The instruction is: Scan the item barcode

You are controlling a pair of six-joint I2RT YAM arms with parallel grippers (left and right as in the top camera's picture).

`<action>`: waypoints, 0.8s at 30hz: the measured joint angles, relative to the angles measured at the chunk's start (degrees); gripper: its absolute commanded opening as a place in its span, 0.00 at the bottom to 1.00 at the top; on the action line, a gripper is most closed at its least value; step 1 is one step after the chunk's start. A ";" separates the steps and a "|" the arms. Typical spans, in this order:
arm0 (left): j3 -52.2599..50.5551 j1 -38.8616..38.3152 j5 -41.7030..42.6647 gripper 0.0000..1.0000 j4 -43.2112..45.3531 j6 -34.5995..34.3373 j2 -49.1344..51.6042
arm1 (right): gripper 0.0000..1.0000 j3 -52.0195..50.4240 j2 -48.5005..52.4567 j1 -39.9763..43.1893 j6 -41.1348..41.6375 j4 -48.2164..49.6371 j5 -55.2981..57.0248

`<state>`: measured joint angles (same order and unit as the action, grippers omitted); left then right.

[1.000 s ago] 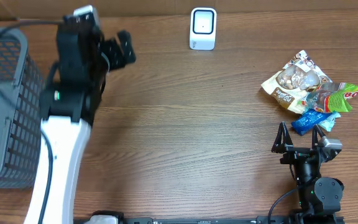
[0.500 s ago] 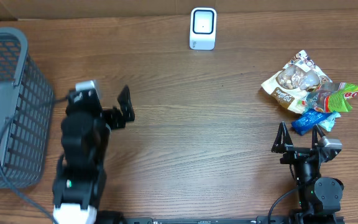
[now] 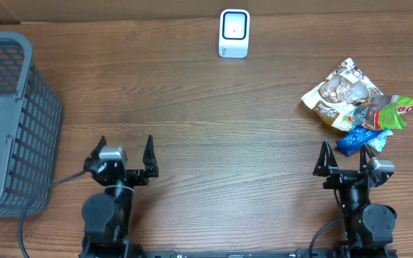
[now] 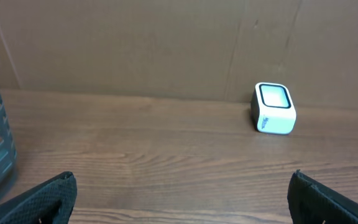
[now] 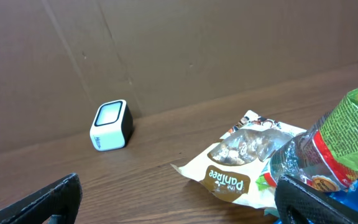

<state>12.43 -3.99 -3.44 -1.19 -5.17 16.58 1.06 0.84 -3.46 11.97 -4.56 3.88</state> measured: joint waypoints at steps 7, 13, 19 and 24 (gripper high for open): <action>-6.14 0.00 0.02 1.00 2.78 1.25 -7.50 | 1.00 0.00 0.00 0.00 0.00 0.00 -0.02; -9.88 0.46 0.04 1.00 2.91 1.33 -12.02 | 1.00 0.00 0.00 0.00 0.02 0.02 0.00; -11.45 1.49 0.17 1.00 2.01 1.33 -15.08 | 1.00 0.00 0.00 0.00 0.00 0.00 0.00; -11.65 1.49 0.17 1.00 1.16 1.36 -15.63 | 1.00 0.00 0.00 -0.02 0.02 0.00 0.00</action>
<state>0.78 -2.50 -3.27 -0.03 -3.81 0.95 1.06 0.84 -3.49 11.99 -4.56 3.88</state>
